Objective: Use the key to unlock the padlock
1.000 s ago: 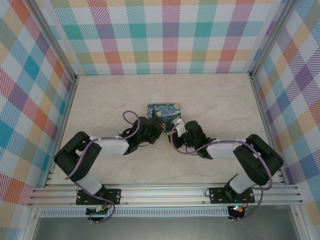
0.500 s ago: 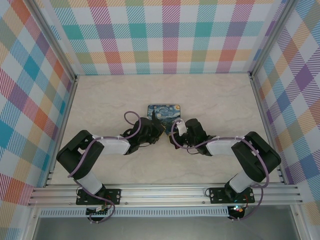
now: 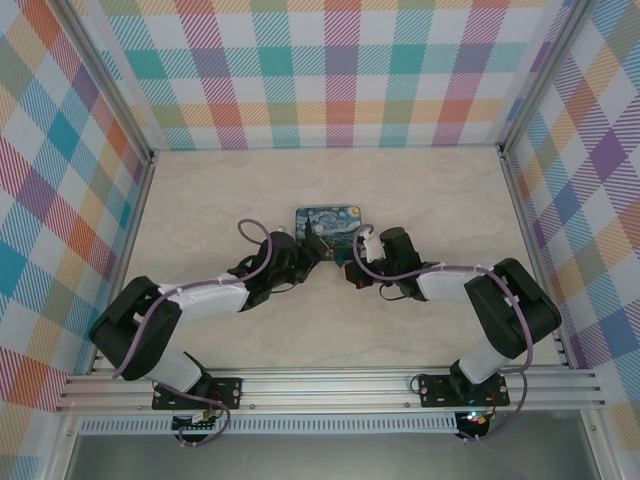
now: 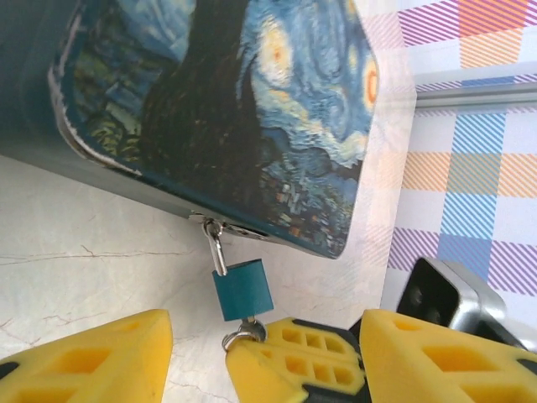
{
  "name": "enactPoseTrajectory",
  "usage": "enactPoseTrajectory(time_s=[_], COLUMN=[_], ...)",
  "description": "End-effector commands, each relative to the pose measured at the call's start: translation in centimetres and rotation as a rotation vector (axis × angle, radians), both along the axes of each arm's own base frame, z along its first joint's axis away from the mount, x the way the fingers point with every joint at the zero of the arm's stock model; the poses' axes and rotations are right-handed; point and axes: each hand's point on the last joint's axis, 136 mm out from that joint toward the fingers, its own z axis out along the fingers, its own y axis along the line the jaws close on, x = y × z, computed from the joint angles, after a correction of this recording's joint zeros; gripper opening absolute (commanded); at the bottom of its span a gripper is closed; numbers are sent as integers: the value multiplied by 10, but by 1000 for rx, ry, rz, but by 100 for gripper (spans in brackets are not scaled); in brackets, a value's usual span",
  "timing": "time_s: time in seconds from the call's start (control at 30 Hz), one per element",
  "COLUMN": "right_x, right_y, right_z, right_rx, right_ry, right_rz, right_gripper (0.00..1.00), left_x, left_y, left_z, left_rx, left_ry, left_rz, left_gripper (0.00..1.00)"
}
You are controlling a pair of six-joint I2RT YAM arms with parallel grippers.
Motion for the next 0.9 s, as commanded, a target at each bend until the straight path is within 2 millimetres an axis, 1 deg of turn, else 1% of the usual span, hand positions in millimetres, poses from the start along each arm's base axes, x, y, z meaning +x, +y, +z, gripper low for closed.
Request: enactPoseTrajectory(time_s=[0.0, 0.2, 0.27, 0.4, 0.43, 0.53, 0.6, 0.67, 0.7, 0.73, 0.87], right_x=[-5, -4, -2, 3, 4, 5, 5, 6, 5, 5, 4], right_y=[5, 6, 4, -2, -3, -4, -3, -2, -2, -2, -3], right_z=[9, 7, 7, 3, 2, -1, -3, -3, -4, -5, -10], right_rx=[114, 183, 195, 225, 237, 261, 268, 279, 285, 286, 288], right_ry=[146, 244, 264, 312, 319, 356, 386, 406, 417, 428, 459], right_rz=[-1, -61, -84, -152, -165, -195, -207, -211, -216, -218, -226], right_gripper=[0, 0, 0, 0, 0, 0, 0, 0, 0, 0, 0], left_x=[2, 11, 18, 37, 43, 59, 69, 79, 85, 92, 114], left_y=[19, 45, 53, 73, 77, 91, 96, 94, 92, 87, 73], left_z=[6, 33, 43, 56, 58, 55, 48, 42, 40, 38, 20], left_rx=[100, 199, 218, 256, 276, 374, 418, 431, 435, 438, 435], left_ry=[-40, -116, -141, -164, -173, -170, -157, -162, -163, -184, -189], left_rz=[8, 24, 29, 49, 47, 36, 20, -21, -38, -69, -156], left_gripper=[62, 67, 68, 69, 71, 79, 83, 88, 93, 100, 100])
